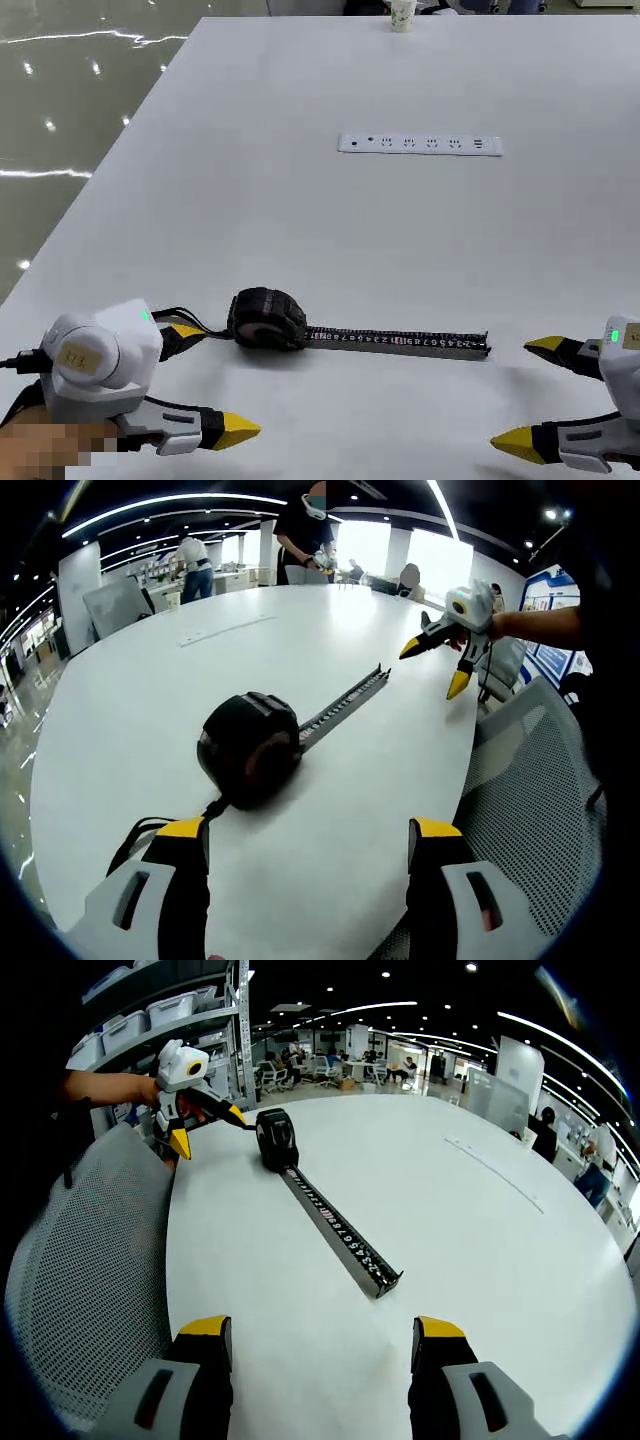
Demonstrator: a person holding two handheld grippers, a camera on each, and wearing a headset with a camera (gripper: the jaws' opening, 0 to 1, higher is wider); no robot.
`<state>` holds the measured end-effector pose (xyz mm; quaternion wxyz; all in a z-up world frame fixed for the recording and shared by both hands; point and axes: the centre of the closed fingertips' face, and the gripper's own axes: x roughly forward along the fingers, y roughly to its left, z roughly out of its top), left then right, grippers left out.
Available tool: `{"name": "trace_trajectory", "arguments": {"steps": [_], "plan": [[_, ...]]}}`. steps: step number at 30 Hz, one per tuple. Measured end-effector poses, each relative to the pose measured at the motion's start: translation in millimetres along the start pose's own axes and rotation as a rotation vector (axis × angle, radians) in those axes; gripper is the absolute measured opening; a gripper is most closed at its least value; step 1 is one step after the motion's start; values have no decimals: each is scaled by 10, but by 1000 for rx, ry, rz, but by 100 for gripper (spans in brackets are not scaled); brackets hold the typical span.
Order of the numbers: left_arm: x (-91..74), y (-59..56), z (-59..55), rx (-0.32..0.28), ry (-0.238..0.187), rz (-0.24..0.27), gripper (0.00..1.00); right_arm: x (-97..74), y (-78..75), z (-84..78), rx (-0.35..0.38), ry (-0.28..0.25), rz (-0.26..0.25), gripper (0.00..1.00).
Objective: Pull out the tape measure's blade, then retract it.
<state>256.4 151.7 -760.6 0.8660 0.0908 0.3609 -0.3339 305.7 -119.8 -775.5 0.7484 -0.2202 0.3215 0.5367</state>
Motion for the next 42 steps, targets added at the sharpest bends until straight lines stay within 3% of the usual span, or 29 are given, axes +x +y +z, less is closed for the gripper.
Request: {"name": "trace_trajectory", "arguments": {"steps": [5, 10, 22, 27, 31, 39, 42], "plan": [[-11, -58, -24, -34, -1, 20, 80, -8, 26, 7, 65, -21, -37, 76], [-45, -114, -5, -52, -22, 46, 83, -13, 73, -10, 77, -20, -66, 79], [-133, -229, 154, -86, -103, 143, 88, -36, 237, 83, 169, -72, -149, 87], [-153, -301, 218, -115, -140, 172, 90, -65, 274, 124, 211, -98, -182, 90], [-141, -353, 215, -133, -144, 172, 93, -84, 288, 144, 236, -106, -208, 93], [-181, -331, 267, -213, -181, 246, 96, -114, 304, 247, 301, -149, -272, 94], [-185, -297, 258, -210, -178, 274, 97, -118, 322, 300, 332, -169, -282, 94]]}}
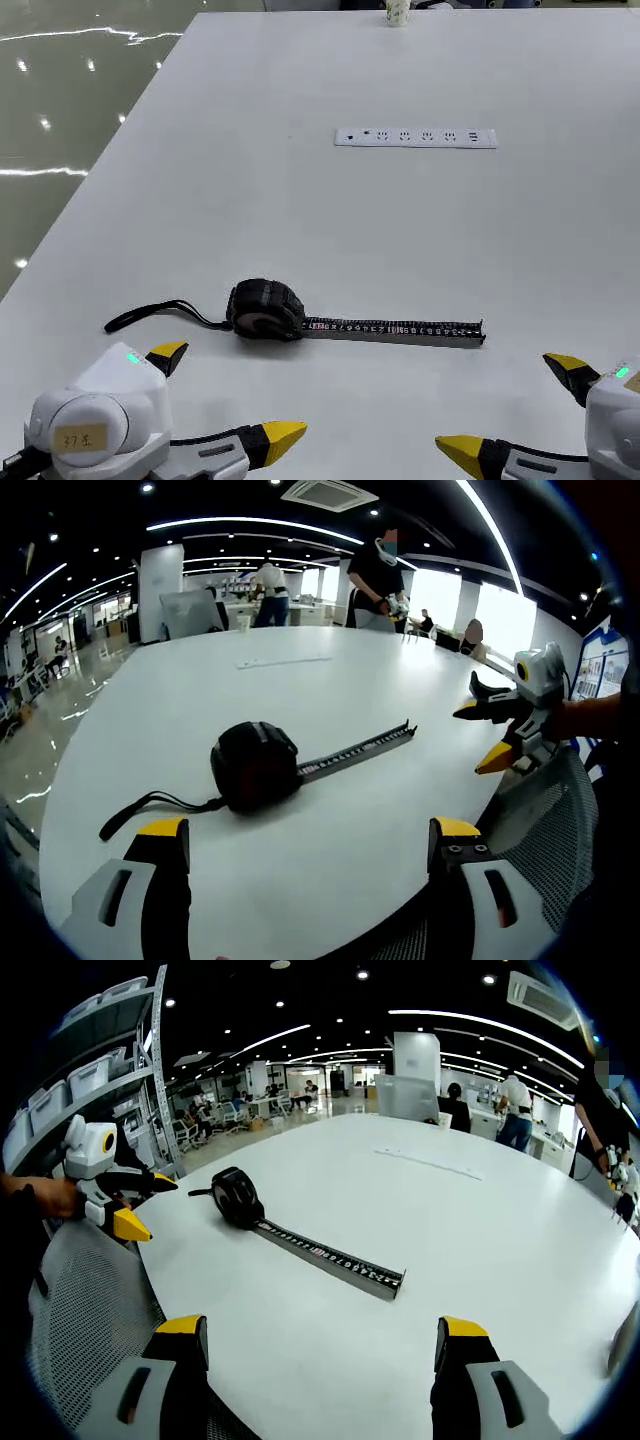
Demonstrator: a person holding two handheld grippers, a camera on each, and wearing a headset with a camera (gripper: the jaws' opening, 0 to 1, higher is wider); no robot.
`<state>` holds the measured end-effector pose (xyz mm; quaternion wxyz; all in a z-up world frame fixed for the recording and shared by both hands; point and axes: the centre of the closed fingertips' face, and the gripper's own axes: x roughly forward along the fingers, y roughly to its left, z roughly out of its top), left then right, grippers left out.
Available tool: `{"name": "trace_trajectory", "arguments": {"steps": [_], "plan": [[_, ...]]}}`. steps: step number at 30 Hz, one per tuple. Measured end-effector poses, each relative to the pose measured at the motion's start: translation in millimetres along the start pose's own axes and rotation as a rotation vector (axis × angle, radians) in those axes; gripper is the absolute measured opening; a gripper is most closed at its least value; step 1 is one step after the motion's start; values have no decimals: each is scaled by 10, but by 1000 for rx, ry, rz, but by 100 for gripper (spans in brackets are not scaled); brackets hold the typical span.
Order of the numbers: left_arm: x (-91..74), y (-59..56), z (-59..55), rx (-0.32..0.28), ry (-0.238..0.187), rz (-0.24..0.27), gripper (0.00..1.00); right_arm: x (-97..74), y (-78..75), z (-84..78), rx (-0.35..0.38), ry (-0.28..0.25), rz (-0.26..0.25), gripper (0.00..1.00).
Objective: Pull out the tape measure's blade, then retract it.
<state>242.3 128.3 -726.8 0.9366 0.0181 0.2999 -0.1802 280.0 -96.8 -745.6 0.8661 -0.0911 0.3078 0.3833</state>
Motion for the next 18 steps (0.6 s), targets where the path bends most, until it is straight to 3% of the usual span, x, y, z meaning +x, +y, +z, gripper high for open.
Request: {"name": "trace_trajectory", "arguments": {"steps": [5, 9, 18], "plan": [[4, 67, 26, -54, -5, 37, 98, -2, 62, 60, 14, -14, -12, 94], [15, 46, -12, -23, 22, 46, 98, -6, 88, 91, 41, -24, -19, 94], [18, -43, -14, -36, 36, 57, 99, -25, 118, 132, 66, -29, -38, 95]]}}
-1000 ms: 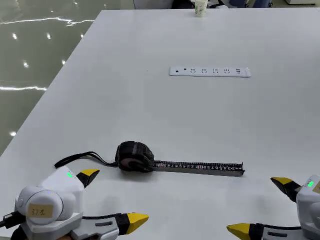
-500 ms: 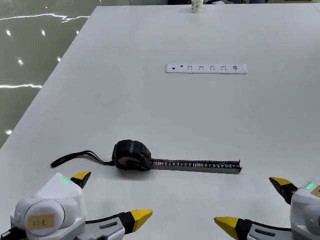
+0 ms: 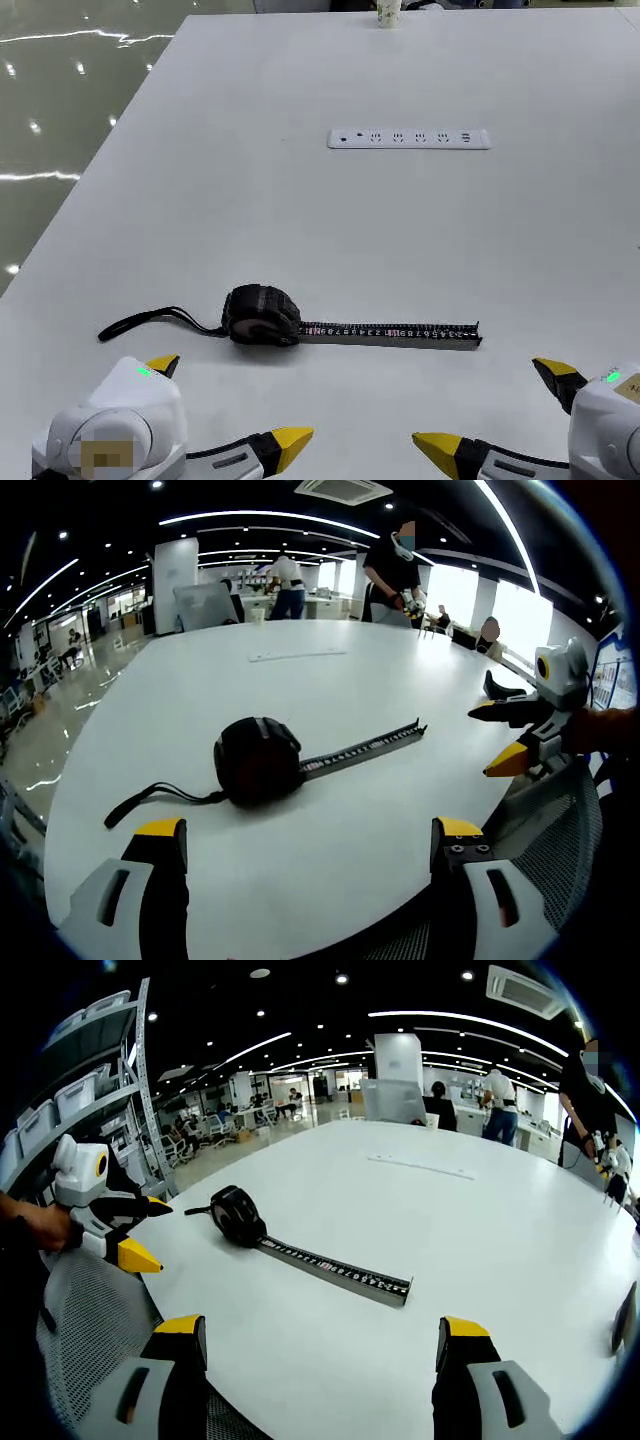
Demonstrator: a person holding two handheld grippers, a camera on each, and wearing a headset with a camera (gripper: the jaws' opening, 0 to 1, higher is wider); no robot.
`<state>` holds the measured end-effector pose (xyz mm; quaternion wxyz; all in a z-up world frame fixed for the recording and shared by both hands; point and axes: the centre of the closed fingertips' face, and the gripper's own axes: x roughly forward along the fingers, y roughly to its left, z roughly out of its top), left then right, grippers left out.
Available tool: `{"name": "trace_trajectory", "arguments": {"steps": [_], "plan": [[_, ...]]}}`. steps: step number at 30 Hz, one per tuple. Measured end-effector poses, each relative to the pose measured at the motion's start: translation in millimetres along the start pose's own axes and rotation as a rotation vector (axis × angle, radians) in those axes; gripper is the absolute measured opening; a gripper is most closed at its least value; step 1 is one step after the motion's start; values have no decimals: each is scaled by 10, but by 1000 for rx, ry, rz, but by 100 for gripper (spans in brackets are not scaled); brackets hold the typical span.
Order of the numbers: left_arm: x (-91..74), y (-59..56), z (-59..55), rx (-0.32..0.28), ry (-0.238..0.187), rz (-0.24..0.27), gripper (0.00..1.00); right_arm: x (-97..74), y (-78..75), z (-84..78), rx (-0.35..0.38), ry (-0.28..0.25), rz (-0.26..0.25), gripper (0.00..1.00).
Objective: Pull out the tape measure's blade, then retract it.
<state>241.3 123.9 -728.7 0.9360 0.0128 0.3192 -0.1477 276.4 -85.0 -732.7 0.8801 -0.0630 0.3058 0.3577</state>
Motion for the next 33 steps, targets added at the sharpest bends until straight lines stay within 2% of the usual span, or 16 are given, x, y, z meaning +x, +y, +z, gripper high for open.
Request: {"name": "trace_trajectory", "arguments": {"steps": [4, 10, 13, 21, 33], "plan": [[5, -10, 40, -13, -14, 3, 99, 3, 5, -6, 10, 4, -3, 95], [10, -22, 131, 5, -28, 14, 99, 7, 36, -3, 20, 5, 2, 95], [16, -4, 158, -13, -37, 16, 98, 4, 38, 14, 17, 0, 0, 95], [24, 36, 152, -14, -31, 28, 96, -1, 28, 13, 16, 2, 3, 94], [110, 92, 190, -9, -19, 25, 95, 17, 33, 30, 2, -7, 49, 95]]}}
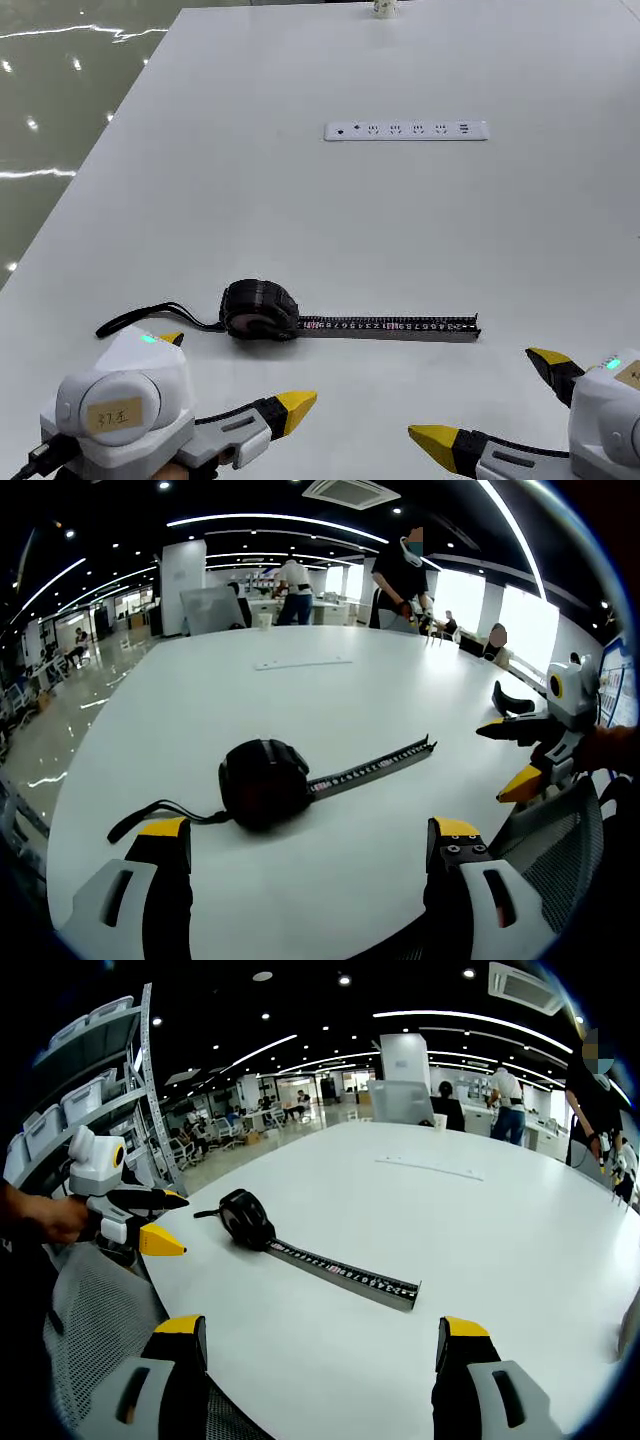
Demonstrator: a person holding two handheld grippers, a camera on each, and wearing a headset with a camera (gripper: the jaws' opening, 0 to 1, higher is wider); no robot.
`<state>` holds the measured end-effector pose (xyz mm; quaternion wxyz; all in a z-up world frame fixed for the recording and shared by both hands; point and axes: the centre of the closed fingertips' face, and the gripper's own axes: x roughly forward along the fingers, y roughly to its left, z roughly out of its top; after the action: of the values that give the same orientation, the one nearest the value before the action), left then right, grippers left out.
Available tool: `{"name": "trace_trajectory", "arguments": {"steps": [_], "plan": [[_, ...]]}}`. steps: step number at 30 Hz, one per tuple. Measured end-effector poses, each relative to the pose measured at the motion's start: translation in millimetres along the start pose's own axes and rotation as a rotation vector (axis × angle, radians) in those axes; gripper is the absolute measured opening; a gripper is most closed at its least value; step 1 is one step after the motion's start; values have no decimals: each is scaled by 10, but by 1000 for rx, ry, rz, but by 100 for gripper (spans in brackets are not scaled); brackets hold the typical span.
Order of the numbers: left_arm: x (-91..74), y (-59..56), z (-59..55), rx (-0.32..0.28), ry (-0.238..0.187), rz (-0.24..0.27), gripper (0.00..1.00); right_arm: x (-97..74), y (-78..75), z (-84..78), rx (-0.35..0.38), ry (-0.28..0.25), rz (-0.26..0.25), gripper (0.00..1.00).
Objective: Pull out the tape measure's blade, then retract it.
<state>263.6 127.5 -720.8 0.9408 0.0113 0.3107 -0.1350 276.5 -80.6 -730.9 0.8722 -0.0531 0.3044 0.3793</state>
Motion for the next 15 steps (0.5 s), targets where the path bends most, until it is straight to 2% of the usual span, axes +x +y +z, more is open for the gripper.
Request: {"name": "trace_trajectory", "arguments": {"steps": [5, 15], "plan": [[22, 53, 33, -1, 3, 12, 95, 4, -30, 3, -22, 10, 25, 94], [103, 87, 82, -2, 16, 18, 95, 41, -70, 19, -72, 36, 71, 93]]}}
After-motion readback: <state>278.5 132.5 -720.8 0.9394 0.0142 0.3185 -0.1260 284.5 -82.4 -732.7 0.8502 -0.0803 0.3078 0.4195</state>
